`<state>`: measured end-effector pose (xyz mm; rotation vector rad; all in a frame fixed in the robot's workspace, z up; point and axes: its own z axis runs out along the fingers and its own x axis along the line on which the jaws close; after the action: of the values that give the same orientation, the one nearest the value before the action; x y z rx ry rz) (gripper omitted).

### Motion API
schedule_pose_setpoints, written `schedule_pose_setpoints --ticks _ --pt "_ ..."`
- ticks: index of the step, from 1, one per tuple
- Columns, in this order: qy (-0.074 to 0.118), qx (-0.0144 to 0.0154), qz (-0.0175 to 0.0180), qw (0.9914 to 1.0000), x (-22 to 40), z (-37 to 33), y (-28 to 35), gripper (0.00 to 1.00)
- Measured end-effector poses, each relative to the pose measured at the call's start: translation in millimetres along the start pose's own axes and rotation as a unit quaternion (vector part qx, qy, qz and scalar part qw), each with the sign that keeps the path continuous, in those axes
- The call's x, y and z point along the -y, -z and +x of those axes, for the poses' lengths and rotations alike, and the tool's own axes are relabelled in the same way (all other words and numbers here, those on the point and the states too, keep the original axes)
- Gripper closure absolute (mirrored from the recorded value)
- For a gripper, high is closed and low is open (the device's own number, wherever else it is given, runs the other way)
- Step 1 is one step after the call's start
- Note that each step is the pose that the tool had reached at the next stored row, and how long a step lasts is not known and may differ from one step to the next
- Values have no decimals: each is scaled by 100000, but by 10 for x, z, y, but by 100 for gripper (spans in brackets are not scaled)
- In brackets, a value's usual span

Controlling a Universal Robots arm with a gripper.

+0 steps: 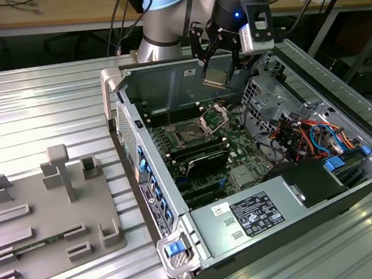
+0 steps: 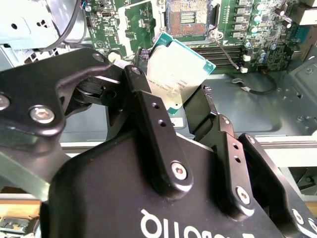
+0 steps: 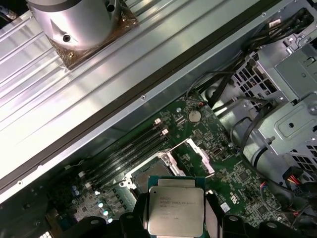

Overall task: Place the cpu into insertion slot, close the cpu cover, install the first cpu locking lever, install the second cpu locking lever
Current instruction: 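Place the cpu into insertion slot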

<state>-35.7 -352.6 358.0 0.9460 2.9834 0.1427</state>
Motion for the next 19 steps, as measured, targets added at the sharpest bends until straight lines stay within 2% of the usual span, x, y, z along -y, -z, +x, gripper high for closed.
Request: schedule_pose_setpoints --ticks 19 --pt "-2740 246 -52 99962 1 1 -3 45"
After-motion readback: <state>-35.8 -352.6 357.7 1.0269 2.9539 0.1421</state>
